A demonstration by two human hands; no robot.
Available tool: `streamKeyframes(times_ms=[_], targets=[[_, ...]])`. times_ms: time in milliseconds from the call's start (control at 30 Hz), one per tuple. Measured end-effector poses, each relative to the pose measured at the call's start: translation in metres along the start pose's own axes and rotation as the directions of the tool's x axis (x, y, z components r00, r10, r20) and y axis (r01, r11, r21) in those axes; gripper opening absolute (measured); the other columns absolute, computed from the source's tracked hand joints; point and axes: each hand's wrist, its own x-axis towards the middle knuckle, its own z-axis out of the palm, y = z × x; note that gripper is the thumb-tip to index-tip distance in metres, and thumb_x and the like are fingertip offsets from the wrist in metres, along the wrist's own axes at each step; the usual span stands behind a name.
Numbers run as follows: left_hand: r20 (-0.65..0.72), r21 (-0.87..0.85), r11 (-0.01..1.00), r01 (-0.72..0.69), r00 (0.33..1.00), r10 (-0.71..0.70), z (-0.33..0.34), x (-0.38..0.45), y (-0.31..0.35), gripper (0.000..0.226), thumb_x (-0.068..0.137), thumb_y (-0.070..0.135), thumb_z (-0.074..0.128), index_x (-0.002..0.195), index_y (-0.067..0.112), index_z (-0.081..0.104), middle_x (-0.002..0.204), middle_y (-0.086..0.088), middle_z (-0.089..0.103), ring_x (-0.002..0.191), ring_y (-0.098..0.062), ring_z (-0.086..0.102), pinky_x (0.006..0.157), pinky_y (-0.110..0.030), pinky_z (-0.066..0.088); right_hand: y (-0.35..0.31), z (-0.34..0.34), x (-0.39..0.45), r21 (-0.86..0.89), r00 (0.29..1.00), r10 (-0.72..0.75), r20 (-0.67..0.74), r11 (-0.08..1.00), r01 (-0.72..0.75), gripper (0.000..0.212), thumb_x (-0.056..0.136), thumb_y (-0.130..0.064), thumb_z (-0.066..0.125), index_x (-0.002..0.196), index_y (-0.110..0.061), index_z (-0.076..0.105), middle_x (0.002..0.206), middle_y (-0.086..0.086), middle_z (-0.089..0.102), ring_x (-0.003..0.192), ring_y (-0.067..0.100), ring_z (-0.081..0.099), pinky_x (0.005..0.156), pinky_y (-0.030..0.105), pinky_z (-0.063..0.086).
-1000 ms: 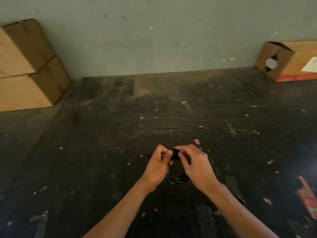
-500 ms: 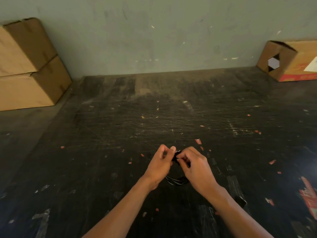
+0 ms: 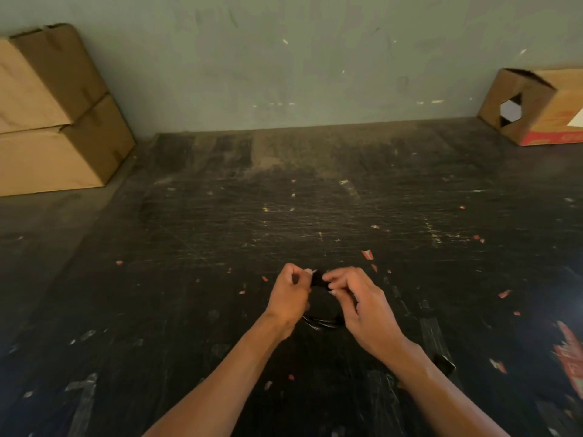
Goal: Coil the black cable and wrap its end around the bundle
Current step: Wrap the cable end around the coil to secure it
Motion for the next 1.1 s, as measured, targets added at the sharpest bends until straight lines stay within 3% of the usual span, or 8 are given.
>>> streamKeyframes(times_ms=[67, 167, 300, 467, 633, 733, 1000, 1100], targets=[[-0.032, -0.026, 1.000, 0.009, 0.999, -0.010, -0.006, 0.003, -0.001, 0.016, 0.102, 0.028, 0.050, 0.096, 0.013, 0.053, 0.075, -0.003, 0.051, 0.054, -0.008, 0.043, 0.052, -0.026, 0.039, -0.002, -0.001, 0.000, 0.073, 0.998, 0.044, 0.051, 0.996, -0.048, 0.046, 0.093, -0.002, 0.056, 0.100, -0.047, 0.054, 0.111, -0.012, 0.065, 0.110, 0.005, 0.062, 0.092, 0.018, 0.049], [-0.059, 0.035, 0.999, -0.034, 0.998, 0.037, -0.010, 0.004, 0.000, 0.015, 0.101, 0.029, 0.051, 0.095, 0.015, 0.054, 0.082, -0.005, 0.054, 0.063, -0.013, 0.047, 0.061, -0.033, 0.042, -0.001, 0.003, -0.001, 0.260, 0.984, 0.164, 0.072, 0.949, -0.178, 0.028, 0.094, -0.008, 0.058, 0.100, -0.035, 0.059, 0.106, -0.009, 0.069, 0.102, 0.013, 0.067, 0.089, 0.026, 0.055], [-0.089, 0.143, 0.977, -0.158, 0.981, 0.171, -0.011, 0.007, 0.002, 0.015, 0.101, 0.030, 0.051, 0.092, 0.018, 0.053, 0.085, -0.004, 0.057, 0.070, -0.010, 0.051, 0.065, -0.029, 0.042, -0.001, 0.012, 0.007, 0.551, 0.903, 0.428, 0.023, 0.749, -0.369, 0.008, 0.092, -0.024, 0.065, 0.094, -0.017, 0.064, 0.090, 0.012, 0.070, 0.086, 0.028, 0.071, 0.078, 0.035, 0.060], [-0.084, 0.256, 0.921, -0.292, 0.943, 0.322, -0.012, 0.011, -0.003, 0.012, 0.101, 0.028, 0.052, 0.092, 0.019, 0.053, 0.079, 0.000, 0.059, 0.060, 0.005, 0.053, 0.056, -0.011, 0.045, -0.001, 0.025, 0.014, 0.551, 0.780, 0.622, 0.067, 0.628, -0.549, 0.024, 0.086, -0.001, 0.069, 0.103, -0.016, 0.061, 0.086, 0.009, 0.070, 0.072, 0.016, 0.071, 0.064, 0.024, 0.056], [-0.136, 0.200, 0.937, -0.286, 0.939, 0.316, -0.012, 0.012, -0.009, 0.011, 0.102, 0.029, 0.048, 0.095, 0.021, 0.051, 0.084, -0.006, 0.061, 0.065, -0.006, 0.056, 0.057, -0.018, 0.048, -0.006, 0.029, 0.014, 0.556, 0.698, 0.710, 0.096, 0.543, -0.629, 0.019, 0.087, -0.002, 0.068, 0.101, -0.015, 0.064, 0.094, 0.010, 0.070, 0.068, 0.014, 0.070, 0.057, 0.019, 0.053], [-0.156, 0.140, 0.939, -0.313, 0.930, 0.333, -0.013, 0.011, -0.008, 0.012, 0.103, 0.027, 0.045, 0.096, 0.019, 0.048, 0.076, -0.003, 0.054, 0.057, -0.007, 0.046, 0.049, -0.019, 0.042, -0.007, 0.032, 0.011, 0.559, 0.618, 0.775, 0.131, 0.457, -0.692, 0.019, 0.088, -0.004, 0.067, 0.102, -0.016, 0.064, 0.098, 0.010, 0.069, 0.072, 0.016, 0.068, 0.061, 0.023, 0.052], [-0.061, 0.257, 0.860, -0.441, 0.880, 0.470, -0.010, 0.005, -0.011, 0.010, 0.102, 0.022, 0.048, 0.092, 0.023, 0.051, 0.074, 0.004, 0.055, 0.060, 0.003, 0.052, 0.059, -0.015, 0.049, -0.013, 0.044, 0.020, 0.662, 0.334, 0.912, 0.237, 0.100, -0.743, 0.013, 0.085, -0.007, 0.072, 0.098, -0.011, 0.071, 0.095, 0.013, 0.073, 0.070, 0.019, 0.067, 0.066, 0.031, 0.057], [0.011, 0.263, 0.860, -0.438, 0.893, 0.451, -0.007, 0.001, -0.015, 0.010, 0.102, 0.021, 0.049, 0.092, 0.022, 0.051, 0.074, 0.003, 0.059, 0.063, -0.001, 0.057, 0.061, -0.019, 0.053, -0.018, 0.048, 0.026, 0.742, 0.302, 0.912, 0.278, -0.004, -0.670, 0.009, 0.087, -0.006, 0.068, 0.093, -0.009, 0.074, 0.091, 0.013, 0.075, 0.078, 0.023, 0.069, 0.076, 0.037, 0.059]])
